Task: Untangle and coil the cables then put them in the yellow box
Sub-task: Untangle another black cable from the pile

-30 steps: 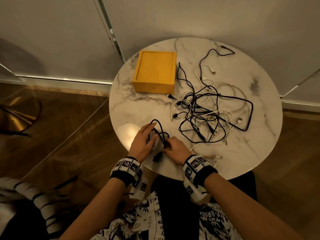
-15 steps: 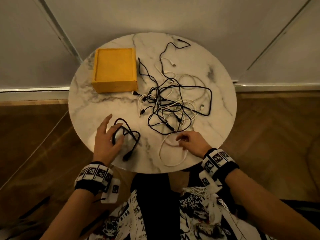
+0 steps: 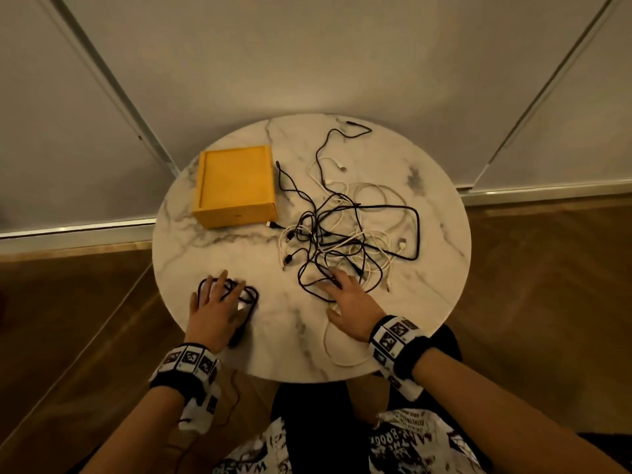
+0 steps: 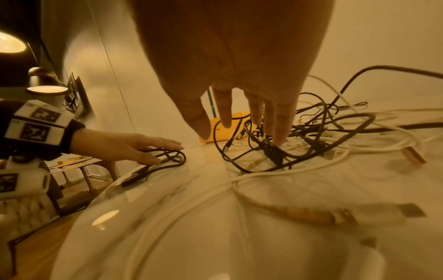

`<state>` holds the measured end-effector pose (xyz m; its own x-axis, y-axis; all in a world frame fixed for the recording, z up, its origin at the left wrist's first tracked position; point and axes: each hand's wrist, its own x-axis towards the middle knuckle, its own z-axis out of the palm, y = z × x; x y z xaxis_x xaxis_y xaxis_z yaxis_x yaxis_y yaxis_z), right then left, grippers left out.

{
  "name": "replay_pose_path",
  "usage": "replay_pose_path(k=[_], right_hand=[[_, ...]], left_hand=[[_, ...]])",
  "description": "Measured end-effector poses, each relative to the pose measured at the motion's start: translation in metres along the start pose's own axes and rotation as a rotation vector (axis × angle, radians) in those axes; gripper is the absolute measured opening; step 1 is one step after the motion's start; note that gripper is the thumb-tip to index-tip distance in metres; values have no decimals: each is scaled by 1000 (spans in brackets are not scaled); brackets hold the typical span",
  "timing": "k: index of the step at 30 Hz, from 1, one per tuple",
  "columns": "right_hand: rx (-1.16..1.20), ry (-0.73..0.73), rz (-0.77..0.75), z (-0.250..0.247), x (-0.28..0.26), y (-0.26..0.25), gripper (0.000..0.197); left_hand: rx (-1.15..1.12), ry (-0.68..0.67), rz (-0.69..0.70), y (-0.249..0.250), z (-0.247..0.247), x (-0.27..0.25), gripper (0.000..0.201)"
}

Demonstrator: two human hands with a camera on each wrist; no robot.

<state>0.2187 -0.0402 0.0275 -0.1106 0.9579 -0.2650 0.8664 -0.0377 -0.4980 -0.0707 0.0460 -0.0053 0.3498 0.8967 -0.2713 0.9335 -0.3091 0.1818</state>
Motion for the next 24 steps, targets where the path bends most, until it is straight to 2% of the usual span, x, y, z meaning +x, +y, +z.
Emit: replay_pose_path(k=[3,5,7,10,12,13,15,16,18,20,22,24], right_hand=[[-103,-95,62,1,19,8,64],[-103,-114,62,-2,23,12,58],[-50,-9,30,-9,23,13,42],[52,206,-27,-22,28,8,22],[80,243,-37,-30,38,-1,29],[64,201,-32,-33,46,-7,40],[-47,26,-9,-33,63,-19,58],[-124,-76,-2,-31,72,-21,58],[-221,-213,6,-33,85,-20,44],[-131,-127,26,-59,92,-13,24],[142,117,80,-107,90,-7,11],[428,375,106,-164,84,-5,15]], left_hand=[[-3,-37,12,1,-7,-2,63],[-23,-10,31,10,-12,-7,72],[-75,93,55,20,-20,-11,76],[-187,310,83,31,-31,-13,62],[-274,403,123,41,-37,-14,48],[-334,409,148,48,-40,-13,40],[-492,346,176,65,-44,-12,24],[-554,283,184,73,-44,-12,21],[-619,165,203,86,-42,-12,20],[-690,86,183,92,-42,-12,20],[-804,68,136,92,-44,-11,22],[-911,94,103,91,-47,-10,22]])
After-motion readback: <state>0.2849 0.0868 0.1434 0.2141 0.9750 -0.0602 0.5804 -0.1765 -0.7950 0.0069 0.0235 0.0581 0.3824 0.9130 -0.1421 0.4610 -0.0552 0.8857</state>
